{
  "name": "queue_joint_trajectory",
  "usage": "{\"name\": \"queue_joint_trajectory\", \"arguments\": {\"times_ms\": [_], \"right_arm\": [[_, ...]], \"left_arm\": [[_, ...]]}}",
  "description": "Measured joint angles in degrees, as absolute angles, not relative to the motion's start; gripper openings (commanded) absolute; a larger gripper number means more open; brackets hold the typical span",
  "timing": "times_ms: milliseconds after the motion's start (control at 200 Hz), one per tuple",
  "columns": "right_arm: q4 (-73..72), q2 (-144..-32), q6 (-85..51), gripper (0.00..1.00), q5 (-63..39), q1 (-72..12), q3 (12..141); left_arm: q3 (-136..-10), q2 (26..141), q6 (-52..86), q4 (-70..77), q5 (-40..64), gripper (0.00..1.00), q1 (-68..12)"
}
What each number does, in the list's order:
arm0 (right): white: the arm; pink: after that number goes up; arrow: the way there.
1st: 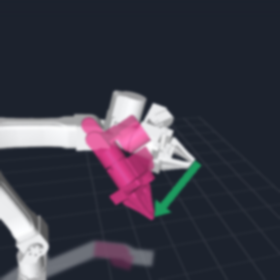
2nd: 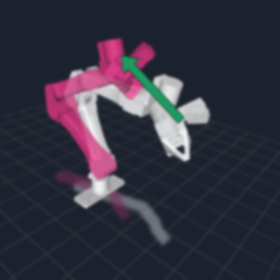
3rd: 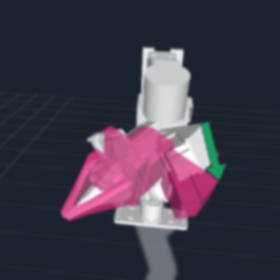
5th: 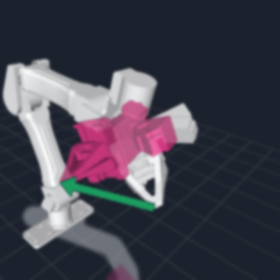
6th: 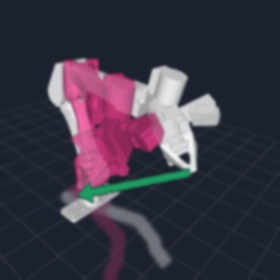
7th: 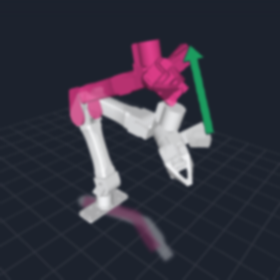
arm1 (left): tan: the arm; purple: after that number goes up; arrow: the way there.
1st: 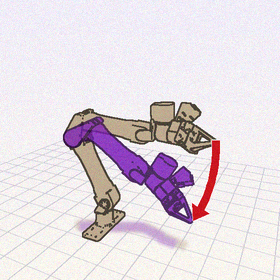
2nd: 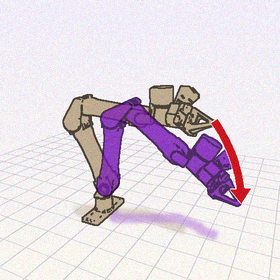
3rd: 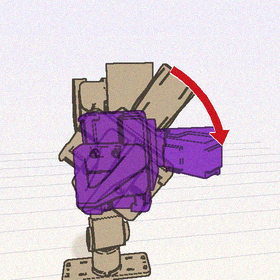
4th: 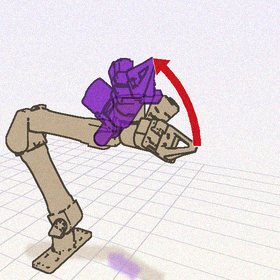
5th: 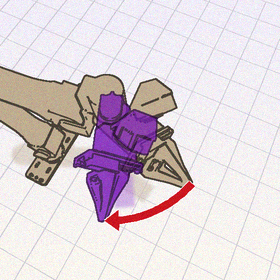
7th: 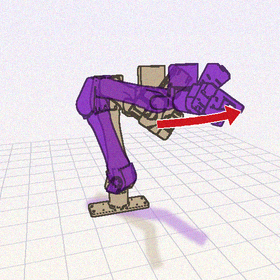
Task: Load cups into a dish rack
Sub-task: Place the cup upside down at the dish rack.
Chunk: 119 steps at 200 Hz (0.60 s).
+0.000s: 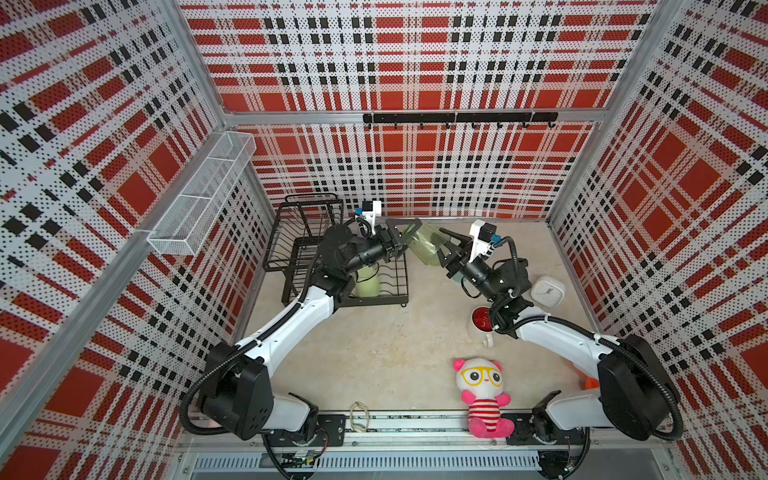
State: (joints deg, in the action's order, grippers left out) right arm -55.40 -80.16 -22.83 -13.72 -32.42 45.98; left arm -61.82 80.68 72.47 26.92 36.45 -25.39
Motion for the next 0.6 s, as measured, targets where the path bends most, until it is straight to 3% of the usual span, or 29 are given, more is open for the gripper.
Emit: {"name": "queue_joint_trajectory", "arguments": {"times_ms": [125, 381, 596], "right_arm": [[-54.22, -80.36, -22.92, 0.79, -13.91, -32.45, 45.95], [-53.06, -77.36, -21.91, 0.95, -11.55, -32.38, 39.92], [-51.72, -69.82, -21.98, 1.0, -9.13, -32.34, 33.65]], "left_arm": [[-62.06, 80.64, 69.84, 23.66, 33.74, 0.59, -25.12], [-70.7, 80.66, 55.68, 9.3, 21.87, 0.59, -25.08], [-77.38, 82.81, 42.26, 2.17, 8.23, 0.58, -26.5]]}}
